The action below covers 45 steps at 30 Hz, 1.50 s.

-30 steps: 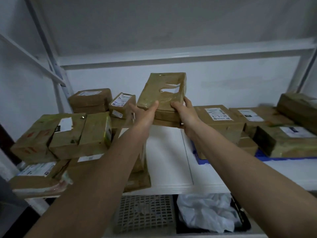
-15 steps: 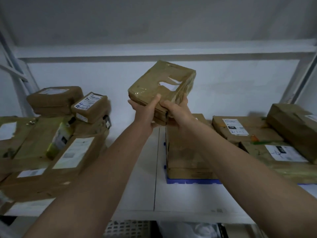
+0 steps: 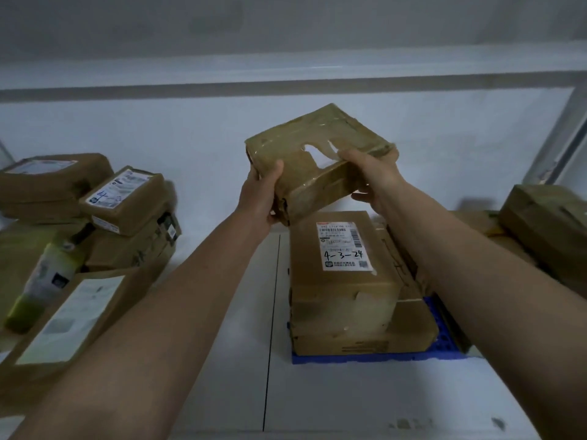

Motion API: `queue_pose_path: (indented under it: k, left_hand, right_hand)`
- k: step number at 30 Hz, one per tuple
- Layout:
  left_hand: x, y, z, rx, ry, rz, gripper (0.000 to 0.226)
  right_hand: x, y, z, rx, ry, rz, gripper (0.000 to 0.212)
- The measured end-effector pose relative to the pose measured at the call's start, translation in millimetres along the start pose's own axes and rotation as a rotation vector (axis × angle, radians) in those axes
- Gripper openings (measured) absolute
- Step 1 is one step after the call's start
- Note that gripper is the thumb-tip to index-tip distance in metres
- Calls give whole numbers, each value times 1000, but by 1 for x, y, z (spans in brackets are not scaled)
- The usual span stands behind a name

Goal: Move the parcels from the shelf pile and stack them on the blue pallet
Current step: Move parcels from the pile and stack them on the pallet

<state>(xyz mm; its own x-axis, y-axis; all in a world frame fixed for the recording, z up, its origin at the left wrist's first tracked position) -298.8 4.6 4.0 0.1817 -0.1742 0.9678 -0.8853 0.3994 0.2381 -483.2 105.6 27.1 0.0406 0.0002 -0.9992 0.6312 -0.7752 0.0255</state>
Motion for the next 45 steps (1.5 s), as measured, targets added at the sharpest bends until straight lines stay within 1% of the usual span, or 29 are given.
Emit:
queue_pose_path:
  k: [2, 4, 7, 10, 11, 13, 16, 18, 20, 21, 24, 26, 29, 32, 33, 35, 37, 42, 45]
  left_hand:
    - [0, -1, 19, 41, -19, -6, 34]
    - [2, 0, 39, 48, -35, 4, 32]
    - [2, 5, 72, -3, -67, 15, 25]
    - [-6, 12, 100, -68, -113, 0, 23]
    - [-13, 14, 109, -87, -134, -2, 24]
    - [-30, 19, 125, -127, -177, 14, 29]
    - [-56, 28, 141, -175, -234, 43, 40]
    - [-68, 32, 148, -204, -262, 48, 43]
    - [-77, 32, 153, -212, -272, 46, 39]
    - [-82, 32, 155, -214, -273, 56, 38]
    - [-104, 23, 155, -177, -294, 130, 40]
    - [-118, 15, 151, -144, -299, 188, 39]
    - [-132, 11, 146, -156, -277, 236, 36]
    - [-138, 10, 137, -162, -253, 246, 34]
    - [-140, 8, 135, -165, -249, 260, 37]
    - [-145, 8, 131, -189, -262, 259, 48]
    - [-147, 12, 127, -239, -289, 210, 54]
    - [-141, 25, 118, -333, -254, 160, 48]
    - [-146, 23, 119, -324, -279, 186, 53]
  right_hand:
    - [0, -4, 14, 15, -2, -29, 82]
    - [0, -5, 28, 1, -13, -61, 69]
    - [1, -6, 50, 5, -31, -89, 63]
    - [9, -9, 69, -3, -10, -102, 72]
    - [14, -9, 75, -7, 2, -111, 71]
    - [29, -13, 85, -11, 36, -106, 58]
    - [53, -21, 97, 28, 128, -15, 39]
    - [71, -26, 104, 53, 211, 8, 35]
    - [89, -25, 107, 51, 287, 2, 31]
    - [98, -24, 107, 47, 319, 6, 31]
    - [125, -22, 104, 32, 428, 32, 42]
    - [139, -20, 98, -27, 502, 24, 45]
    - [156, -25, 91, -35, 594, 0, 44]
    - [167, -29, 86, -33, 640, -16, 39]
    - [170, -29, 84, -35, 649, -23, 38]
    - [172, -30, 83, -39, 648, -27, 37]
    - [171, -32, 84, -38, 630, -37, 36]
    - [167, -35, 85, -18, 594, -49, 32]
    - [166, -35, 83, 3, 573, -62, 32]
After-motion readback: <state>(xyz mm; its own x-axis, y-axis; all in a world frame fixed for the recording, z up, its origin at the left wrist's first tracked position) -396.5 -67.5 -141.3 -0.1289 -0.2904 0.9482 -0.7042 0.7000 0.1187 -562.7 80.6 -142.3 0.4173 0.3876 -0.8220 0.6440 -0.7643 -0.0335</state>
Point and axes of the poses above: each hand's wrist, its own z-axis towards the middle knuckle, its own y-axis out of the palm, x = y × z, the point moved 8 cm from there along z, towards the middle knuckle, and after that the axes turned 4 degrees about x, right-handed, at the moved point
